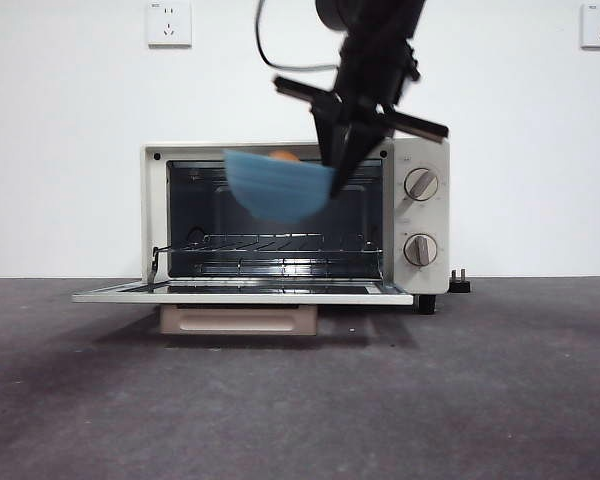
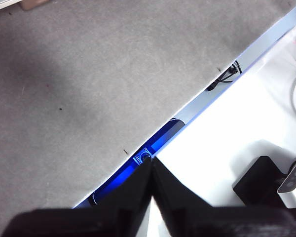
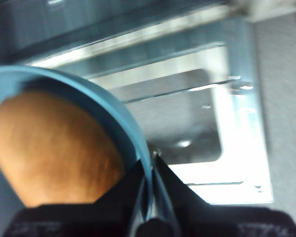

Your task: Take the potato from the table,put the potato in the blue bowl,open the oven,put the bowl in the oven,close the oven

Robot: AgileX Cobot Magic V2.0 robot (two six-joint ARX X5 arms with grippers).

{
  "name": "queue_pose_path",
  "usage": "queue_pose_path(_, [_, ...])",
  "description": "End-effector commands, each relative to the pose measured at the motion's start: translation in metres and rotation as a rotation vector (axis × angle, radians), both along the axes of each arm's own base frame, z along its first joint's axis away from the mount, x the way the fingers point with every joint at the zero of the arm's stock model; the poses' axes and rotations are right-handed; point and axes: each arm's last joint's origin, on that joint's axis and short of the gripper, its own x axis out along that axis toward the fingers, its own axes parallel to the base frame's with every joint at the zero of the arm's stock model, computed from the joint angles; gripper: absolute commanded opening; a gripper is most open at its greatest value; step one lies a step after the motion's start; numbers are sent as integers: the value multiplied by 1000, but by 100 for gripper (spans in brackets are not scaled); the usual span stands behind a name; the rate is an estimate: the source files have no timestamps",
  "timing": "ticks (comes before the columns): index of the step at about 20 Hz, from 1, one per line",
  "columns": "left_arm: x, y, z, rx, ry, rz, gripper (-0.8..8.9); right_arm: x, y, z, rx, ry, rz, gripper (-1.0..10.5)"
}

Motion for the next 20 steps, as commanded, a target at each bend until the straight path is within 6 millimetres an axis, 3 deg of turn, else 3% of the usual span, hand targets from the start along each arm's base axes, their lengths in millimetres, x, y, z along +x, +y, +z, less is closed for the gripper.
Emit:
queue_pose_path(1, [0,0,-1,3,-16,-20,-5,5,-1,-10,8,56,-88,-11])
queue_pose_path(8, [1,0,-1,28,-36,-15,-6,20,-16,-13,61,65,-256,-11])
queue_pose_path(20, [1,0,-1,26,-38,-21,-6,32,-13,-30,67,64,-336,-6])
